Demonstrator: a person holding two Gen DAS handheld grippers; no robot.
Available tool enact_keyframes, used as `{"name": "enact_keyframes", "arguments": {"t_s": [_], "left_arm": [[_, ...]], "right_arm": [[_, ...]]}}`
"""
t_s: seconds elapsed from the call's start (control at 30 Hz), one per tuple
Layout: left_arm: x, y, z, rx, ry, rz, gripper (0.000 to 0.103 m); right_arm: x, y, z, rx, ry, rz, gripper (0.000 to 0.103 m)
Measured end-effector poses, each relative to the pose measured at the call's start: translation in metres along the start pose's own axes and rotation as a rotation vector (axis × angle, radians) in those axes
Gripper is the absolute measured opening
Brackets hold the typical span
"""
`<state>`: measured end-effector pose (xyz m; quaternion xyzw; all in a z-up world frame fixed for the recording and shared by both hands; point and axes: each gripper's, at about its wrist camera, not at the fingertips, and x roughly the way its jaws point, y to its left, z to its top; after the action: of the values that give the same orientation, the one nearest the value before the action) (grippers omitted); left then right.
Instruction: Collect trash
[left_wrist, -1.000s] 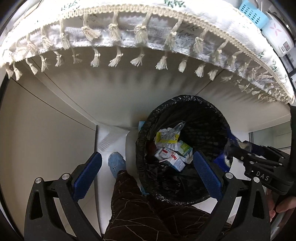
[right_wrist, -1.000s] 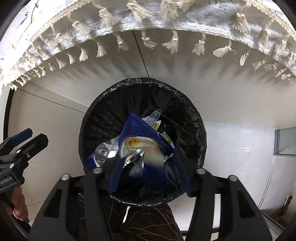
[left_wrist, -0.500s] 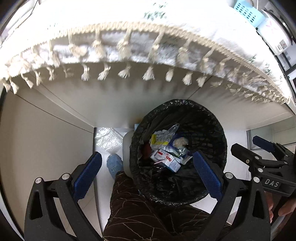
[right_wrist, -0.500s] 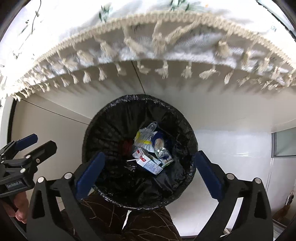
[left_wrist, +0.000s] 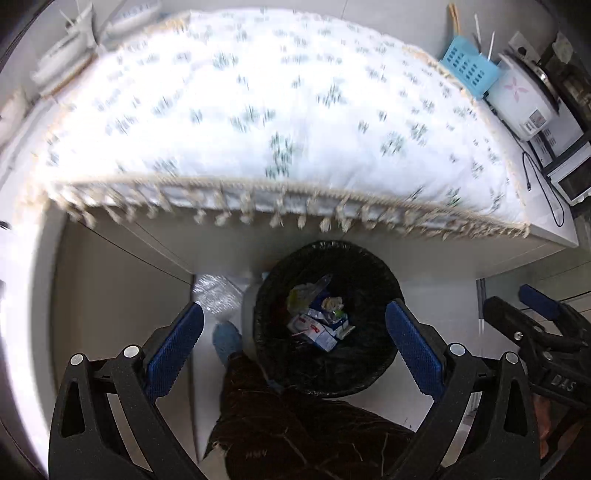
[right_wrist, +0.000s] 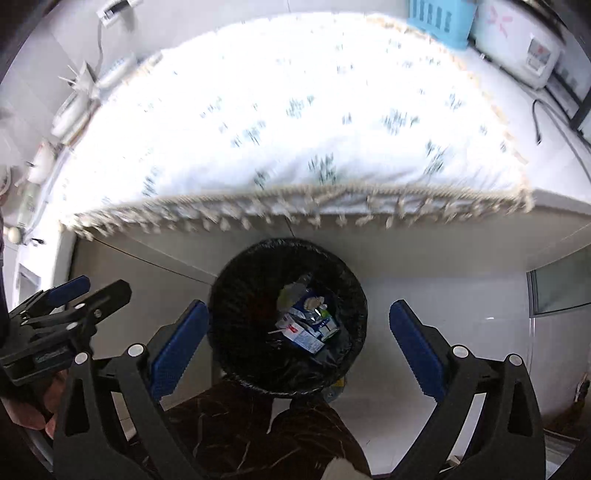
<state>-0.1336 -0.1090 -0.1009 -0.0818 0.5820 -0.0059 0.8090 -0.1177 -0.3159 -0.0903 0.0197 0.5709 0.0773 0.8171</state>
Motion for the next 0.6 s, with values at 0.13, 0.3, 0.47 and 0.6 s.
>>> {"name": "enact_keyframes", "arguments": {"t_s": [0.13,0.3,0.47,0.6], "left_arm": [[-0.043,-0.008,0.002,0.012,-0.041,-0.013,0.097],[-0.076,-0.020,0.002,0.041,-0.060,0.019,0.097],[-0.085,-0.023,-0.003,0.056,-0.068,0.008,0.097],[-0.085,-0.026,-0.006,0.066,-0.067,0.012,0.097]], "right_arm": [[-0.043,0.003,0.001,0.023,-0.019,0.002,0.094],[-0.080,0.010,-0.004,0.016,-0.060,-0.028,0.094],[-0.095,0.010,-0.009,0.002,-0.082,-0.054,0.094],[-0.093,0.005,-0.011,0.014,-0.076,-0.059,0.094]]}}
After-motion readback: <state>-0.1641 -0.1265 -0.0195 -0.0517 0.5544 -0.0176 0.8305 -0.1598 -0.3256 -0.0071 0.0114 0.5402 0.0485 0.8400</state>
